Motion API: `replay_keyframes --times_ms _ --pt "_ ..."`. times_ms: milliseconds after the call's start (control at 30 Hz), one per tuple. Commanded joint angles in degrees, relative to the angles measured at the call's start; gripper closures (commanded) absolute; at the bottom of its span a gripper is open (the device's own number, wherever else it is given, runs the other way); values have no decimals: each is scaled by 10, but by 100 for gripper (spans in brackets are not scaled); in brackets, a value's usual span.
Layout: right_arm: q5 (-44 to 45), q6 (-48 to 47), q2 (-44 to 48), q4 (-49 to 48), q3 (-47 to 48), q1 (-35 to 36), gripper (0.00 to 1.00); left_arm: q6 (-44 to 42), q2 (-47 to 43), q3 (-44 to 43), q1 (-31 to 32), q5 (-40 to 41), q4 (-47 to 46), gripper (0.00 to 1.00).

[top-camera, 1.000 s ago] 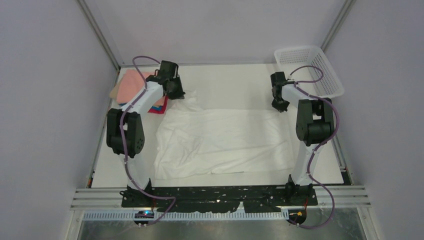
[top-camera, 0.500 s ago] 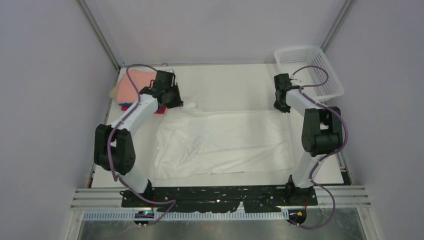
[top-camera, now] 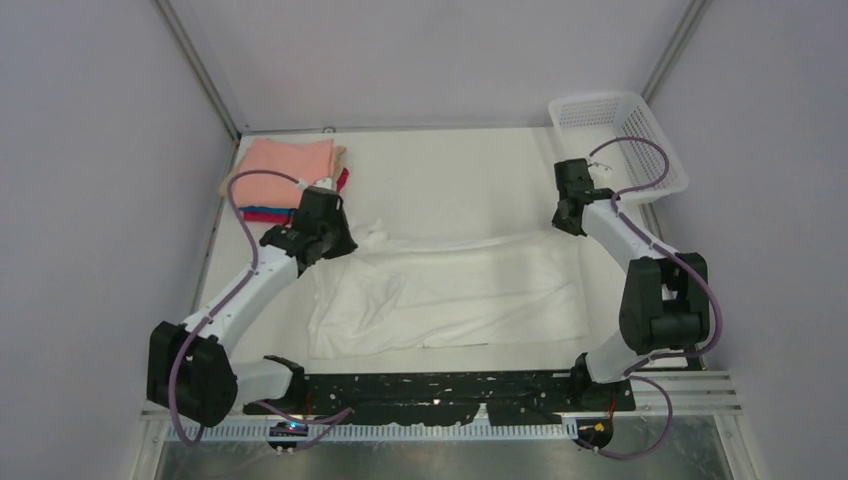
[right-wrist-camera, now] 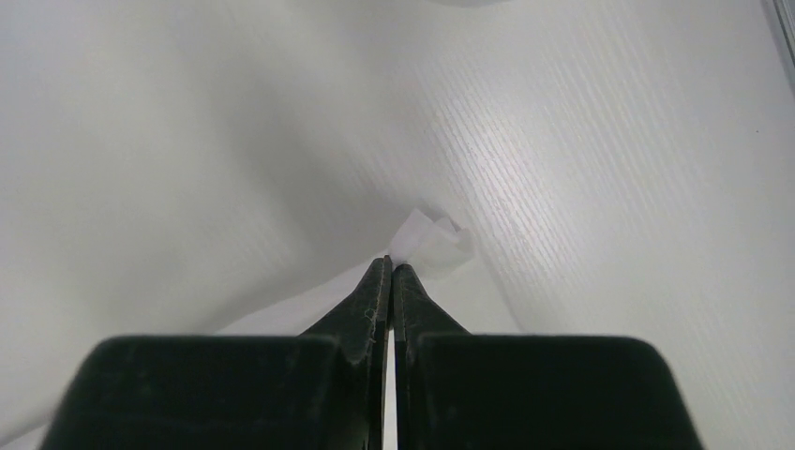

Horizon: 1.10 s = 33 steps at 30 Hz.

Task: Fold and stack the t-shirts
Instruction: Fold the other side of the tshirt into a rectangle

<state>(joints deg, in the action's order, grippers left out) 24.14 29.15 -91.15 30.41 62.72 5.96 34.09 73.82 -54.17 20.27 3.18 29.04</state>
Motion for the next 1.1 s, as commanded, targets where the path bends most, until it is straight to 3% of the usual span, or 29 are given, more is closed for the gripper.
replay_keyframes --times_ms 0,267,467,800,867,967,1067 --pt "6 -17 52 -6 -17 4 95 40 -76 32 26 72 3 100" --pt "-8 -29 75 -4 -28 4 94 124 -194 86 94 171 97 100" --pt "-29 -30 96 -10 -49 11 95 237 -281 150 164 220 148 100" --pt "-27 -31 152 -16 -108 17 94 343 -405 238 256 208 213 100" --pt "-23 -31 160 -15 -119 17 92 342 -409 256 257 198 213 95" --pt "-9 -29 175 -4 -140 18 85 332 -405 278 257 166 203 69" --pt "12 -24 209 13 -168 17 75 320 -409 290 260 134 211 53"
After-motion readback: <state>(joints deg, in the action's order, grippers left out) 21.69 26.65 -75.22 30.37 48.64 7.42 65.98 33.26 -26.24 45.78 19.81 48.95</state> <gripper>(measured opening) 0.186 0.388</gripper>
